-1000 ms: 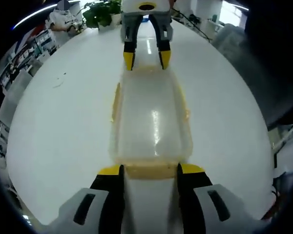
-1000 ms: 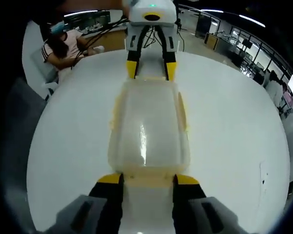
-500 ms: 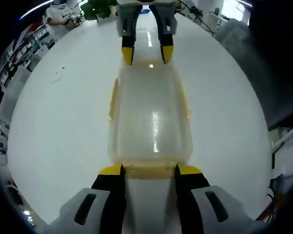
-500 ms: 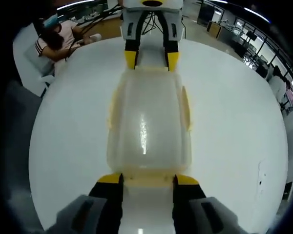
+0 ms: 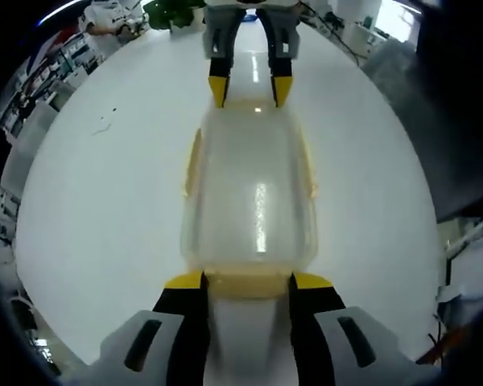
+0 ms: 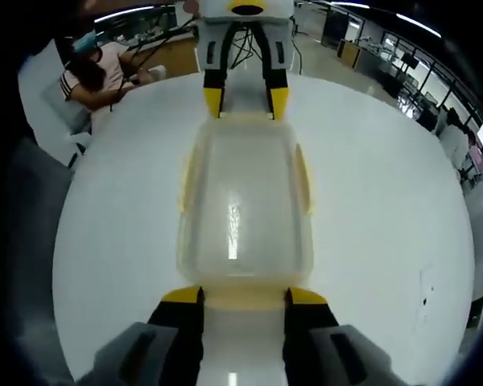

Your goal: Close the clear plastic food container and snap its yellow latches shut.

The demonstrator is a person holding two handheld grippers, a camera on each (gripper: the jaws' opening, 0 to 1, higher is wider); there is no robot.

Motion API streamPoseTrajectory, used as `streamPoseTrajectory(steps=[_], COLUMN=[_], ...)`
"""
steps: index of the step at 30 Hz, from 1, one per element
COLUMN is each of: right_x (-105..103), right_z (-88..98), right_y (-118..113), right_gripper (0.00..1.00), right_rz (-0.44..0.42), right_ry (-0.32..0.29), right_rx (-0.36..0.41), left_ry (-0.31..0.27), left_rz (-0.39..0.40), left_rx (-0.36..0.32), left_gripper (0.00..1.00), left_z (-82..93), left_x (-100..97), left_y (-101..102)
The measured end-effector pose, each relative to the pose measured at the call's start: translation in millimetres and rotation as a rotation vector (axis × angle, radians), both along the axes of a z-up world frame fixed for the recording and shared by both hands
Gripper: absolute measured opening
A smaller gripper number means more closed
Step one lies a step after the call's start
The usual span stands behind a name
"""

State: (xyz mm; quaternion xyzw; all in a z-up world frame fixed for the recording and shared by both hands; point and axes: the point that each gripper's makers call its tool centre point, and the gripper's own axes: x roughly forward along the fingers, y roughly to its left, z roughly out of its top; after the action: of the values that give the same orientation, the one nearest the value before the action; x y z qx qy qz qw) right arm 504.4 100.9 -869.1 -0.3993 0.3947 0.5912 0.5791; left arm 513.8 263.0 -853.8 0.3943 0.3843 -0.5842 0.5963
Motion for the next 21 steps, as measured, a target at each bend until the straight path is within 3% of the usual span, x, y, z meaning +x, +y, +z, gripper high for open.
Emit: streamPoseTrajectory(steps=[14,21], right_x=[1.9,0.5], right_z=[57.2,60.8], right_y=[-15.0,-18.0], right_gripper=[0.36,0.36], right_rz=[0.021,0.028], right_ry=[-0.048,-0.062], right_rx=[0.032,0.024], left_ry=[-0.047,-0.060], left_rz=[0.026,0.028], left_rx=[-0.005,-0.001], left_gripper=[0.36,0.36], left_z=[43.4,51.3], left_x=[-0.9,-1.1], left_y=[-13.9,-19.9])
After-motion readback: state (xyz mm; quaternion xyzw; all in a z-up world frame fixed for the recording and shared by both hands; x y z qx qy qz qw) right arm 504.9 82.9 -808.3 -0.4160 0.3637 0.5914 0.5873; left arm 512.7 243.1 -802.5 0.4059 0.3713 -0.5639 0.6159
